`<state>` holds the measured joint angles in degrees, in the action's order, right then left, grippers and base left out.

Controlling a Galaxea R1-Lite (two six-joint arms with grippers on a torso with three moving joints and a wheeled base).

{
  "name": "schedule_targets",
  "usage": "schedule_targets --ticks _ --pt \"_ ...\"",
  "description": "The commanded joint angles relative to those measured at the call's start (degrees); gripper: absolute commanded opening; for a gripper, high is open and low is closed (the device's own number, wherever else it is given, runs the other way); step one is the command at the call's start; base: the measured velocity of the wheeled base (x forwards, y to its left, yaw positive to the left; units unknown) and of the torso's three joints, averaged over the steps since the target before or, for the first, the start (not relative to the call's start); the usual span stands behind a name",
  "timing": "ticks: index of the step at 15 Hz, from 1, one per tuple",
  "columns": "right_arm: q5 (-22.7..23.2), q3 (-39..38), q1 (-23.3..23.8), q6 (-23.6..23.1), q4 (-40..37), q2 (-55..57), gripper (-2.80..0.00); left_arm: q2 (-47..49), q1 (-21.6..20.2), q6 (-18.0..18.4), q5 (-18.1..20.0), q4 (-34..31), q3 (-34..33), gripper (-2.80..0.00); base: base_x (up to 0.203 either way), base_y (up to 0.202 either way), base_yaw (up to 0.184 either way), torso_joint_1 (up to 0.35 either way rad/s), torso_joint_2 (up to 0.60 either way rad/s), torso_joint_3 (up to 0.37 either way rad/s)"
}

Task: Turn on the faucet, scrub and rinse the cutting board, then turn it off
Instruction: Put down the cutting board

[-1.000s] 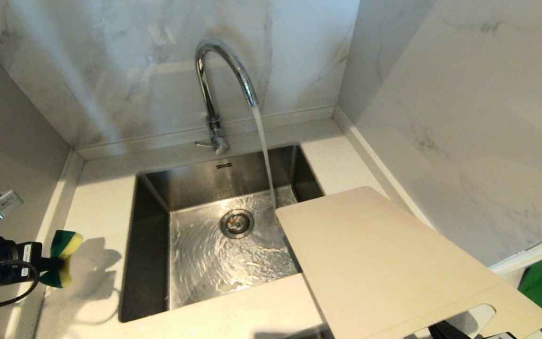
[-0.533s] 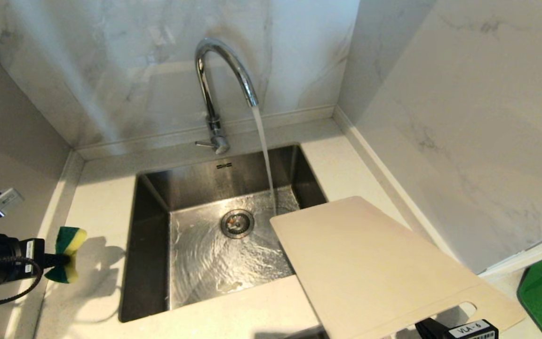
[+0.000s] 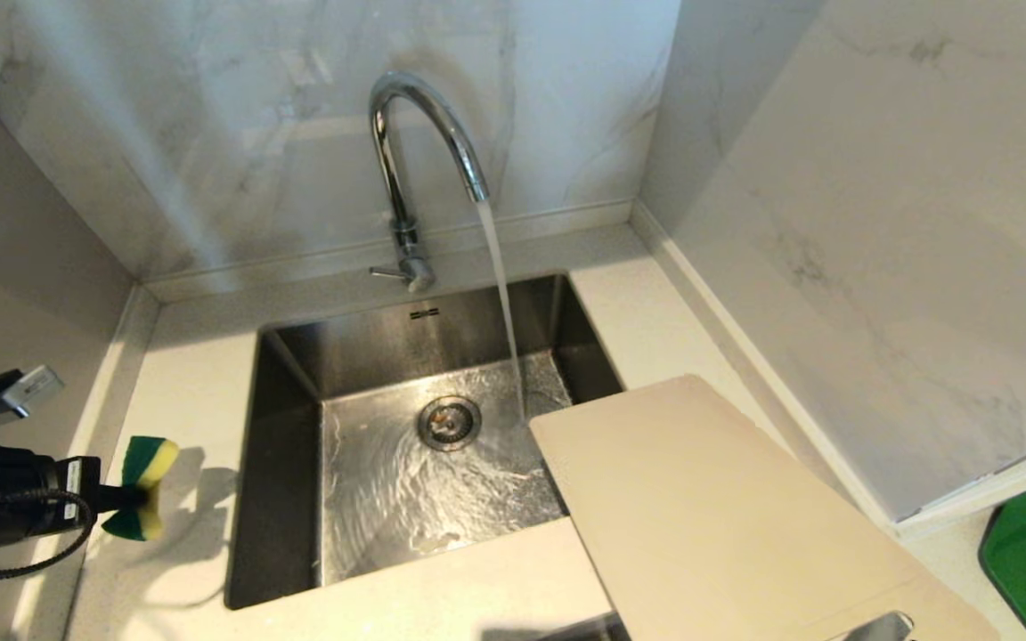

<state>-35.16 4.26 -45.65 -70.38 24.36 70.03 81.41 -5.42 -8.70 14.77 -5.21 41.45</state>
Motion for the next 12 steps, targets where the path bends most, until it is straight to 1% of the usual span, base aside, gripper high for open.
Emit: schedule_targets --ticks 1,3,5,6,8,9,10,11,12 --pt "2.80 -0.56 3.34 -0.29 -1.77 0.27 -2.80 1.41 -0.02 -0.08 0.11 0.20 -0.40 -2.80 0.000 0.000 0.000 0.000 0.00 0.000" --pt "7.44 1.37 7.68 -0.28 -2.23 2.63 -2.80 1.85 -0.02 -0.14 0.17 0.38 -1.03 -2.80 0.000 0.000 0.000 0.000 0.00 0.000" --pt "13.12 3.12 10.70 -0.28 -2.24 6.09 -2.80 3.42 -0.11 -0.17 0.17 2.97 -1.63 -2.80 0.000 0.000 0.000 0.000 0.00 0.000" --pt "15.26 3.63 11.27 -0.28 -2.22 7.65 -2.80 4.46 -0.42 -0.17 0.17 4.62 -1.71 -2.80 0.000 0.000 0.000 0.000 0.00 0.000" --pt "17.47 4.62 11.52 -0.21 -2.22 9.98 -2.80 6.15 -0.79 -0.17 0.17 5.96 -1.72 -2.80 0.000 0.000 0.000 0.000 0.00 0.000" --pt "20.41 4.96 11.84 0.27 -2.20 10.92 -2.80 6.98 -0.78 -0.17 0.17 6.45 -1.72 -2.80 0.000 0.000 0.000 0.000 0.00 0.000" --pt "24.35 5.22 12.10 0.66 -2.11 11.73 -2.80 7.72 -0.81 -0.17 0.17 7.21 -1.72 -2.80 0.000 0.000 0.000 0.000 0.00 0.000" --pt "26.74 5.55 12.15 0.75 -2.06 12.20 -2.80 8.14 -0.82 -0.17 0.15 7.74 -1.72 -2.80 0.000 0.000 0.000 0.000 0.00 0.000" --pt "27.57 5.63 12.17 0.77 -2.04 13.00 -2.80 8.40 -0.82 -0.17 0.08 8.01 -1.72 -2.80 0.000 0.000 0.000 0.000 0.00 0.000"
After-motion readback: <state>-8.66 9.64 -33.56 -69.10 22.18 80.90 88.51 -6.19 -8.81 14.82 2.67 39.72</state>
